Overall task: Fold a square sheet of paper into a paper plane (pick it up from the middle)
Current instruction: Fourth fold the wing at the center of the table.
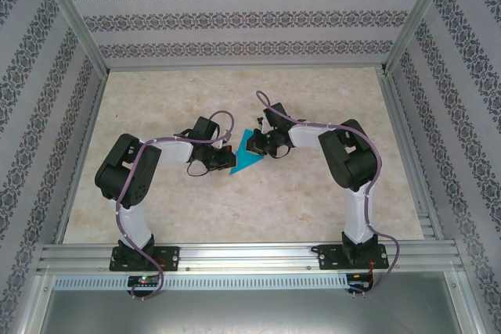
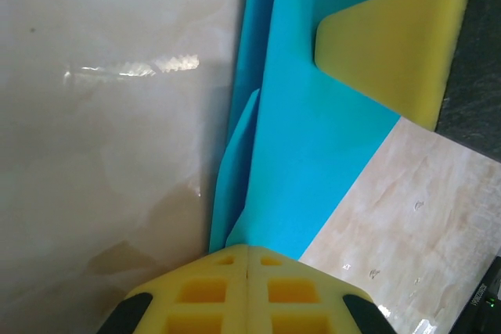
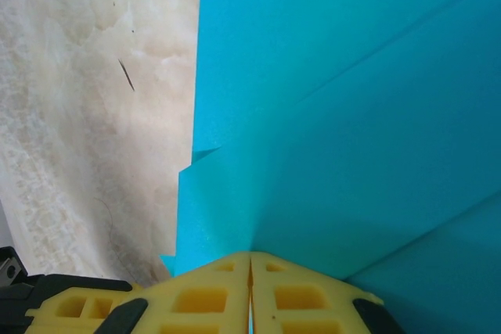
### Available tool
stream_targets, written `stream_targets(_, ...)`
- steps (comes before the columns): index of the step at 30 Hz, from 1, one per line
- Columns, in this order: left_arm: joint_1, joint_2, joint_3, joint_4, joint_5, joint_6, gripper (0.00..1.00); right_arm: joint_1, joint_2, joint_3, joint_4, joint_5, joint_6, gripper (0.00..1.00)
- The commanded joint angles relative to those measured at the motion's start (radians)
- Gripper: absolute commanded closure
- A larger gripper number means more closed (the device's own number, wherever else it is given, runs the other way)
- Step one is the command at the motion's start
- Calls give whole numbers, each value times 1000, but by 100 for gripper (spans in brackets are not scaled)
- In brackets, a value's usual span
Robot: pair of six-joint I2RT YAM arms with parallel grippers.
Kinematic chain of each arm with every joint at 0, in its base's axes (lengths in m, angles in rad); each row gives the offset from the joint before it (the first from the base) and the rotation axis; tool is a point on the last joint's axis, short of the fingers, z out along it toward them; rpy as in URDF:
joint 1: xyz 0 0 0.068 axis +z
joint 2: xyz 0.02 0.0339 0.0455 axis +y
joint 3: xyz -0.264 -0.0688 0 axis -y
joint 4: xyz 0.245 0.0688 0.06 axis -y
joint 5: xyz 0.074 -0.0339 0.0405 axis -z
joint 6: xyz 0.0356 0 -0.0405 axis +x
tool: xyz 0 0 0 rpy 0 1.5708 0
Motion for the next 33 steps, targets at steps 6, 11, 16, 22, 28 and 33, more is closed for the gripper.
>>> stream_targets(6,-9,16,-32,-51,-75,9,100,27,-92,-40,103,-13,-26,89)
stream_targets(11,-8,16,-36,-48,-80,-4,100,41,-81,-108,174,-25,14,90)
stream_targets(16,-8,8,-43,-47,-99,-25,100,63,-47,-101,183,-44,18,91)
stream_targets(22,-8,-4,-53,-42,-112,-43,100,63,-11,-89,179,-37,25,91)
stream_targets(28,-8,-27,-52,5,-51,-54,100,63,18,-84,139,-16,20,92)
stream_targets(33,-8,-60,-57,146,55,-95,100,66,23,-92,130,-13,18,92)
